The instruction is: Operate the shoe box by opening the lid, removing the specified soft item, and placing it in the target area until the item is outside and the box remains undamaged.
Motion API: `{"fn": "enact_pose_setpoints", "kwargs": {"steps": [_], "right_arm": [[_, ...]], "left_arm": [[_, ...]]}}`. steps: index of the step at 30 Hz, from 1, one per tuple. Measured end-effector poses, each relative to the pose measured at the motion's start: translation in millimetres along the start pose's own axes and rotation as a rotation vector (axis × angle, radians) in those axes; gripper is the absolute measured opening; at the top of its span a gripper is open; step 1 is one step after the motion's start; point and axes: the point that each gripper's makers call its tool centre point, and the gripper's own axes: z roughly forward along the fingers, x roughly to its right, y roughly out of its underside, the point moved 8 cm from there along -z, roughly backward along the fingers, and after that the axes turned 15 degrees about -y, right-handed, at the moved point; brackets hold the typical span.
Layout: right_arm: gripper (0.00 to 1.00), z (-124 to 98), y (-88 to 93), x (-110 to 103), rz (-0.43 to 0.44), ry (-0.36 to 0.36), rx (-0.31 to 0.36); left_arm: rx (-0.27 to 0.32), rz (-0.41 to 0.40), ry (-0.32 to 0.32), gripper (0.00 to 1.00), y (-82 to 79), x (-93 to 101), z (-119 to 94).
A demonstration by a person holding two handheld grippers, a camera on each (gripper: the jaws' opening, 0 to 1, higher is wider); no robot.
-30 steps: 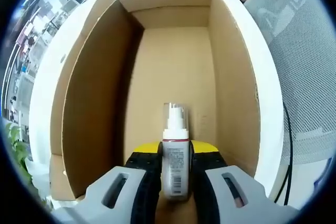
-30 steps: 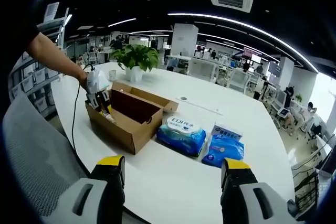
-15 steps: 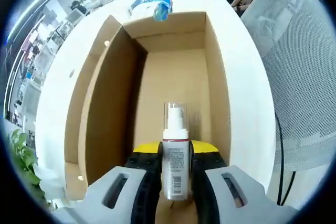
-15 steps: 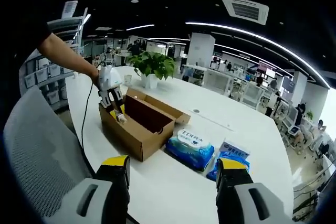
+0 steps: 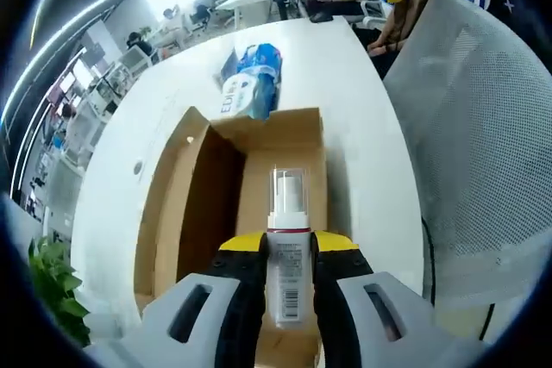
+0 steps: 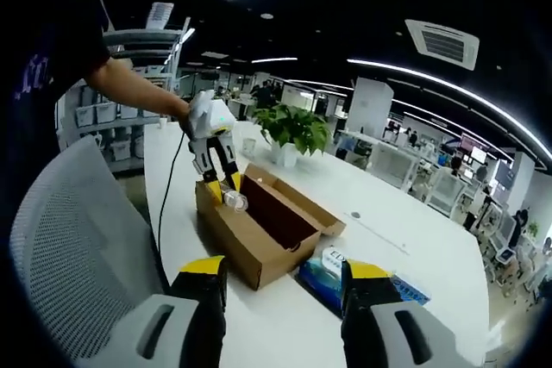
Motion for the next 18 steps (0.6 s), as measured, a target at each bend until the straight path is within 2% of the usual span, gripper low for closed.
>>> {"fn": "enact_pose_setpoints", "kwargs": {"steps": [7,18], "right_arm": [[0.42,9,-10.9,-3,-0.030,-0.081,0.021],[0.32,28,-26.9,-19,-0.081,-0.210,0.042]], "left_arm": [[0.043,0.040,0.020,0.18,-16.0,10.0,-13],[0.125,0.091,0.090,0.18,-48.3,31.8,-29]]}}
